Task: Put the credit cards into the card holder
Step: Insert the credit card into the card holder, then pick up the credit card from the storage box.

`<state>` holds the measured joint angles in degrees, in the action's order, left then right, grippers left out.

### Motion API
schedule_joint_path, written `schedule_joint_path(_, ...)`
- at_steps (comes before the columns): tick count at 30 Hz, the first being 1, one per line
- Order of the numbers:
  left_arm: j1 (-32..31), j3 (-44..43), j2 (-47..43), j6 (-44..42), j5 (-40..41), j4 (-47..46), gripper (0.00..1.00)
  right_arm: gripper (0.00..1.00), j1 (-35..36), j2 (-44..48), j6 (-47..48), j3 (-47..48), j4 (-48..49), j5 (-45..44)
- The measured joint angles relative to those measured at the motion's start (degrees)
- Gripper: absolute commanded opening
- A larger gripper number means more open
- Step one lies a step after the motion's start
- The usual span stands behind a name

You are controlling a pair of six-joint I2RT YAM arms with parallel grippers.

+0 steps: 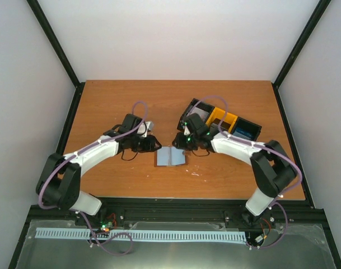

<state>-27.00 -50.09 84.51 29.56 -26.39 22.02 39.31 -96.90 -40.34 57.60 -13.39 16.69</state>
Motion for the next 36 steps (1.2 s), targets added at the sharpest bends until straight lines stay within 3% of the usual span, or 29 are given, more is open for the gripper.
schedule_joint_path(3,0.0,0.11,-3.74,0.33,0.35,-1.22,0.55,0.31,-2.93,4.37,4.68,5.38,-5.22,-2.08)
schedule_joint_path(7,0.83,-0.24,-7.85,0.79,0.83,-3.43,0.63,0.34,-9.77,5.33,12.85,13.92,-12.04,-1.44)
schedule_joint_path(13,4.92,-3.96,-5.4,1.27,-0.31,-4.31,0.66,0.36,-16.57,0.87,27.15,25.99,-23.89,0.04)
schedule_joint_path(23,6.73,-11.67,2.6,0.52,-3.43,-1.73,0.68,0.36,-16.61,-17.66,44.48,45.92,-36.28,-0.72)
schedule_joint_path(36,7.48,-17.33,8.66,-3.32,-5.07,0.35,0.66,0.45,-18.12,-21.14,53.64,48.11,-45.11,-1.64)
